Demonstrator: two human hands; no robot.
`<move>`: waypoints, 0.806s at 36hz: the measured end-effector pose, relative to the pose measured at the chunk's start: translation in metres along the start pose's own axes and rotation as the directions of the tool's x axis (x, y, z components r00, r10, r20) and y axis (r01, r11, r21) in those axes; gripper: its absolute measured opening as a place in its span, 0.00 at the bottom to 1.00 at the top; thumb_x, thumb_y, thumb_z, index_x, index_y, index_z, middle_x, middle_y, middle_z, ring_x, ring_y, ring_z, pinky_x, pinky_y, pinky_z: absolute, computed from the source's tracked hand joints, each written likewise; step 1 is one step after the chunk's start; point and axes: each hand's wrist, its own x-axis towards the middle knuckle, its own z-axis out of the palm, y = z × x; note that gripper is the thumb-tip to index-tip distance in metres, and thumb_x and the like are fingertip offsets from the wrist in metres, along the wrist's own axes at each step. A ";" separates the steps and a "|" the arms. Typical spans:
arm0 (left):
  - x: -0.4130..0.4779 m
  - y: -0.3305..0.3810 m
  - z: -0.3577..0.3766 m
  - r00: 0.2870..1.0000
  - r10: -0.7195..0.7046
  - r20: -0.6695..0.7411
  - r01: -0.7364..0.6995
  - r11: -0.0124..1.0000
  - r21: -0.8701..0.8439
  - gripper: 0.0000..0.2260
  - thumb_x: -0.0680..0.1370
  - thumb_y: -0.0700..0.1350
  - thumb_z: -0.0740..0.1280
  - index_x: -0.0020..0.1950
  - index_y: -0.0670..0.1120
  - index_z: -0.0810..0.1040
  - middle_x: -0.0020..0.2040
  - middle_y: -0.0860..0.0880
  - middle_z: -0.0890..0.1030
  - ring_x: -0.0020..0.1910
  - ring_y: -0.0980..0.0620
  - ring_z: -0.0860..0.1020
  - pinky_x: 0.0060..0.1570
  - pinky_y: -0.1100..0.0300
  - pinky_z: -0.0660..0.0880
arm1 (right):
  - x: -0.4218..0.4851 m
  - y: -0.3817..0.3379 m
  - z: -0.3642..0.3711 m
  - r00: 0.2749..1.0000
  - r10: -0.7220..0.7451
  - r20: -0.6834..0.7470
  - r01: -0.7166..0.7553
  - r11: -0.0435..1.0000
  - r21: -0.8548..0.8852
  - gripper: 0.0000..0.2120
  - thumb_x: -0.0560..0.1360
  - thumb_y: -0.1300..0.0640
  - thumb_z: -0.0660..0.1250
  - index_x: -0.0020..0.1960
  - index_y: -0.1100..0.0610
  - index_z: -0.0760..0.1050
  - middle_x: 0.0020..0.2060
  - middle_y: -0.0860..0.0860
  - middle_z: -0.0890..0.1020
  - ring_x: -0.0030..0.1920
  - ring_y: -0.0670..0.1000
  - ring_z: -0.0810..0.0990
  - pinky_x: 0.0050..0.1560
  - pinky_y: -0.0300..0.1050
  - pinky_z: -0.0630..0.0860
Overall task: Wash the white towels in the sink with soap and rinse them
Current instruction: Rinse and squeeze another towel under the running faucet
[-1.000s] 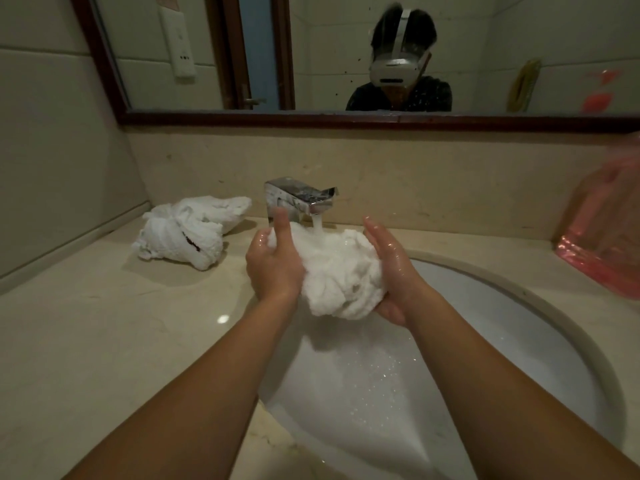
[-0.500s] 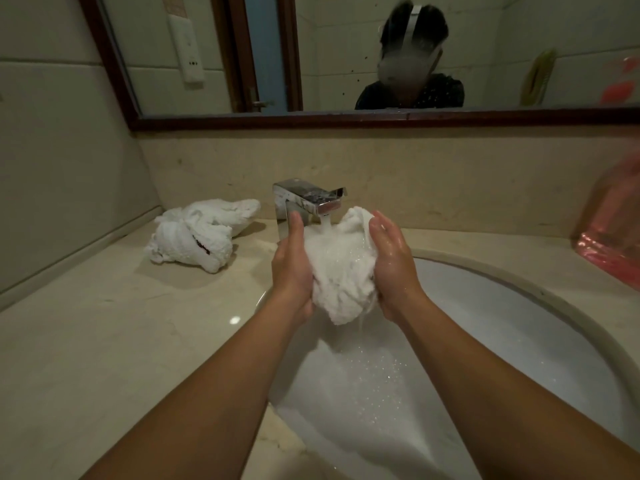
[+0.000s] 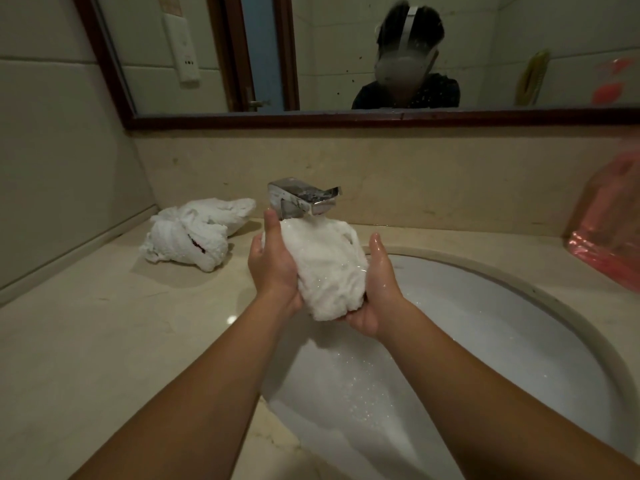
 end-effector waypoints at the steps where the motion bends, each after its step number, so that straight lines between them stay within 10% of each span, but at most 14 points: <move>1: -0.002 0.000 -0.001 1.000 0.000 -0.002 0.000 1.000 0.017 0.53 0.58 0.80 0.71 0.73 0.46 0.78 0.59 0.46 0.87 0.54 0.44 0.87 0.54 0.41 0.85 | -0.001 0.000 0.000 1.000 0.001 0.020 -0.001 1.000 0.004 0.47 0.76 0.20 0.52 0.67 0.58 0.82 0.59 0.63 0.86 0.63 0.66 0.83 0.67 0.64 0.77; 8: -0.011 0.003 -0.008 0.959 -0.139 0.249 0.102 0.983 0.153 0.41 0.72 0.79 0.63 0.66 0.47 0.85 0.59 0.41 0.87 0.59 0.38 0.86 0.68 0.37 0.78 | 0.010 -0.009 0.001 0.969 -0.213 -0.126 0.198 0.973 -0.119 0.43 0.61 0.23 0.74 0.67 0.51 0.83 0.57 0.56 0.88 0.56 0.62 0.88 0.65 0.63 0.81; 15: -0.010 -0.003 0.005 0.938 -0.210 0.275 0.130 0.950 0.283 0.37 0.78 0.77 0.58 0.70 0.50 0.81 0.61 0.43 0.87 0.57 0.41 0.87 0.61 0.41 0.82 | -0.006 -0.014 0.016 0.832 -0.541 -0.119 0.480 0.812 -0.333 0.11 0.82 0.46 0.68 0.53 0.51 0.85 0.50 0.51 0.88 0.54 0.55 0.87 0.63 0.59 0.82; 21: -0.015 -0.003 0.010 0.950 -0.242 0.197 0.161 0.921 0.354 0.35 0.77 0.77 0.58 0.61 0.49 0.84 0.51 0.45 0.89 0.51 0.41 0.88 0.58 0.41 0.83 | 0.003 -0.005 0.022 0.797 -0.599 -0.079 0.495 0.722 -0.483 0.29 0.73 0.27 0.60 0.60 0.45 0.84 0.55 0.45 0.87 0.59 0.51 0.84 0.67 0.60 0.79; 29: -0.022 -0.005 0.012 0.994 -0.068 0.088 0.028 0.919 0.393 0.31 0.77 0.75 0.62 0.49 0.47 0.85 0.42 0.48 0.89 0.46 0.45 0.88 0.54 0.46 0.85 | 0.000 0.000 0.023 0.767 -0.611 -0.196 0.454 0.732 -0.508 0.25 0.79 0.32 0.66 0.41 0.53 0.81 0.40 0.50 0.86 0.46 0.54 0.86 0.55 0.59 0.82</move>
